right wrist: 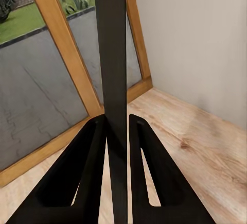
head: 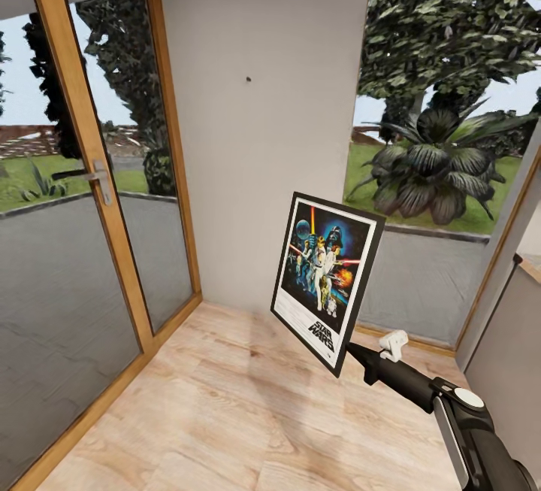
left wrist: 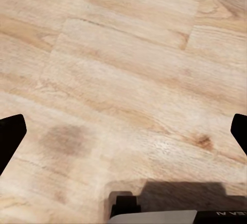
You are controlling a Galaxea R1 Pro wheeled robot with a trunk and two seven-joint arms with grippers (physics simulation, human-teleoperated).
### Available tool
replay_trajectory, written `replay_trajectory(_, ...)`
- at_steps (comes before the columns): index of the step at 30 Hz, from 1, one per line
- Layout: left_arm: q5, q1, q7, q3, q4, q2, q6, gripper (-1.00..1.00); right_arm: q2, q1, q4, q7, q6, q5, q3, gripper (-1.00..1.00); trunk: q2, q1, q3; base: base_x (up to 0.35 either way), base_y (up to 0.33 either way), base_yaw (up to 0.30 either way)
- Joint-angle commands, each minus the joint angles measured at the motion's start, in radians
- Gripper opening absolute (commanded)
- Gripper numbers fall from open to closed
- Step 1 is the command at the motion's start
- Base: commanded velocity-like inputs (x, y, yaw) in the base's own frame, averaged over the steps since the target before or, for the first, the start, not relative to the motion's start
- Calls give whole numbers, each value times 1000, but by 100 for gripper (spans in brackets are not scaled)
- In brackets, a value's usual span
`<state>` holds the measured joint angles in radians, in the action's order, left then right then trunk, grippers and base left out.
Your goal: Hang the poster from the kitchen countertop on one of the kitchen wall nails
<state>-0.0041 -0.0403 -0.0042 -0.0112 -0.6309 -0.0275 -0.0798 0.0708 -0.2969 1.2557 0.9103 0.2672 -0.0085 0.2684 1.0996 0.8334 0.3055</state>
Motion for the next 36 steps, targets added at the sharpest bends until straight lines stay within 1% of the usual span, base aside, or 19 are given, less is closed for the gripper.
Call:
replay_trajectory(1, 0, 0, 0, -1, -1, 0, -2, 100, 0, -1, 1, 7, 10, -3, 2, -100, -7, -4, -2, 0, 0, 0)
replay_trajectory(36, 0, 0, 0, -1, -1, 0, -2, 100, 0, -1, 2, 9, 9, -4, 3, -100, -252, -138, -112, 0, 0, 0)
